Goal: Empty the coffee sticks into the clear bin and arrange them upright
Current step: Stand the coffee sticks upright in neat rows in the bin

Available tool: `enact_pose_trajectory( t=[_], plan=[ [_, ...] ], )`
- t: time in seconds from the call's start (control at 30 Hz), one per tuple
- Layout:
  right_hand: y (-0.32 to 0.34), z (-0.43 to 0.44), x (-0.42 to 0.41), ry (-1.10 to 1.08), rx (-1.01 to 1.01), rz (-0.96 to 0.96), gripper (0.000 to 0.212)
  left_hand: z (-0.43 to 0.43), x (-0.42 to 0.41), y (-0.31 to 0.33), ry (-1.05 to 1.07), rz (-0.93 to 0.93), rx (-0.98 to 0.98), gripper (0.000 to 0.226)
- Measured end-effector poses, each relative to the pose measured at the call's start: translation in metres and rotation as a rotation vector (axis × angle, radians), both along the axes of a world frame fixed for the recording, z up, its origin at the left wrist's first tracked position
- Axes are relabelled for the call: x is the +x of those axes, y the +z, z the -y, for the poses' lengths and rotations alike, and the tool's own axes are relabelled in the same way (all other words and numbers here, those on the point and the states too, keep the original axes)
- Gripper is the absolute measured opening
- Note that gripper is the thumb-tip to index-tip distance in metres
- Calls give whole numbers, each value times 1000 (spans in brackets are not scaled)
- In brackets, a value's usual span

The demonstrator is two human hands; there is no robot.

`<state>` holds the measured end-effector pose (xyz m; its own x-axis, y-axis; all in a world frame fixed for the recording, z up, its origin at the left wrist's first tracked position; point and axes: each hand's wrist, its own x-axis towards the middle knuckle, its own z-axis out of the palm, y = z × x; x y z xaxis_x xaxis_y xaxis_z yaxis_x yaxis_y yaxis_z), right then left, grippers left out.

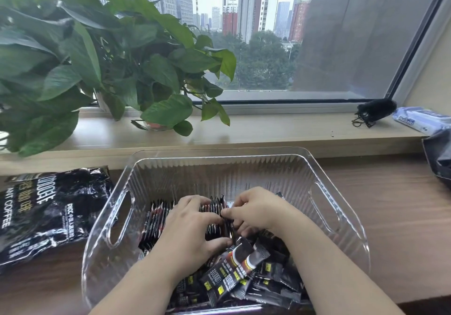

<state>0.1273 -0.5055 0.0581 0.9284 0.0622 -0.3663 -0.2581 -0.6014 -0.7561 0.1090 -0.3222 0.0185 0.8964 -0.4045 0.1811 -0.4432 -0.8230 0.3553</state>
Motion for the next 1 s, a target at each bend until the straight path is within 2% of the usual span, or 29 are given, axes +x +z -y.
enact_pose_trajectory(
  t=[0.2,0.53,0.73,0.9,1.0],
  plan=[
    [-3,0,1,-30,-33,36,25,2,0,0,-8,14,-51,58],
    [-6,-3,1,-10,-45,26,30,4,2,-1,24,27,-57,59],
    [-2,-1,-1,1,-141,109,15,4,1,-2,21,11,-28,66],
    [-7,-5,1,-42,-184,234,19,3,1,-3,16,4,-14,65],
    [-8,-8,1,-7,-192,233,23,4,0,-2,16,14,-2,68]
  ],
)
